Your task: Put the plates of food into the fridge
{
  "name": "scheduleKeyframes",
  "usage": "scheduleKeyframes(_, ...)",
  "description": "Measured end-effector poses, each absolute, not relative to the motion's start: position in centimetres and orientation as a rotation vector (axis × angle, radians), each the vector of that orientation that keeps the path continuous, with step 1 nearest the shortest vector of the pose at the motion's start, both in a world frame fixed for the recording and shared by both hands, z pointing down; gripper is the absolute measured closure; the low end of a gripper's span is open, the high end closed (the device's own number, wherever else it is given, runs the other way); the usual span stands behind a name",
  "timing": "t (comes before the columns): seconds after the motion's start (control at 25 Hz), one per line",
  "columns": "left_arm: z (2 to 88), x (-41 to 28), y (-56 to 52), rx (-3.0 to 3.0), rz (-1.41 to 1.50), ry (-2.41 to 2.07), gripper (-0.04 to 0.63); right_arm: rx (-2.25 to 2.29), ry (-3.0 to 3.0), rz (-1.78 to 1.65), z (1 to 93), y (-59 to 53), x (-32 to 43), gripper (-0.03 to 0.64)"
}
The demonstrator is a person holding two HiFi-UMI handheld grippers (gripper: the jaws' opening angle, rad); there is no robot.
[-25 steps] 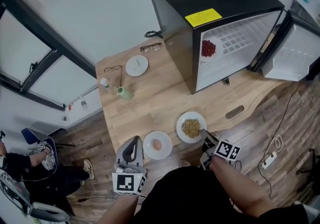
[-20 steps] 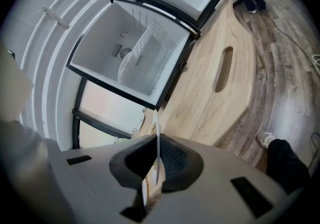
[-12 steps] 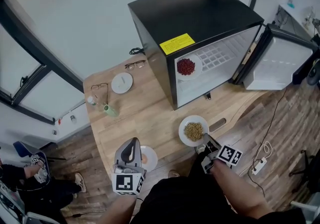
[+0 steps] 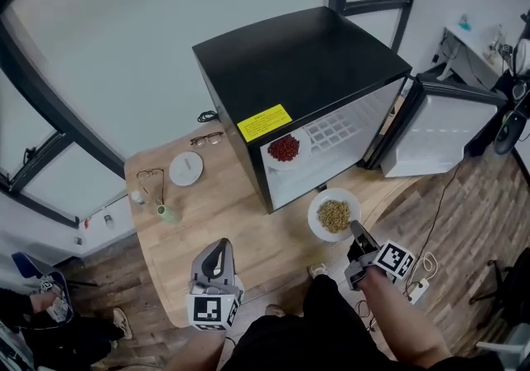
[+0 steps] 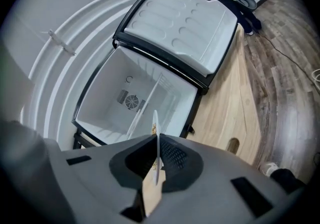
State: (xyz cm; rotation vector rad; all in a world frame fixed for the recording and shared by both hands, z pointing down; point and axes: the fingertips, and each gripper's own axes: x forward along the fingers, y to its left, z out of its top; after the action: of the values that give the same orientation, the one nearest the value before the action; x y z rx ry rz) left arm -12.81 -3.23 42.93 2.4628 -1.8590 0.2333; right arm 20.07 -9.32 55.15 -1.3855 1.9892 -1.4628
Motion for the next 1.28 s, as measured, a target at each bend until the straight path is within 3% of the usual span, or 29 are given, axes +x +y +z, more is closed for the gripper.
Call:
scheduleKeyframes(0.48,40.1,-13.0,-8.6,2.421,0.198,-1.989,0.591,-1.330,2.009,-1.317,46.3,-18.2,22.2,0.584)
scheduleKeyframes(1.28,37.9,-15.0,-14.6,2.165,0.160,-2.258,0.591,-1.499,2.140,-1.229,45.1,-32.2,21.7,0.583)
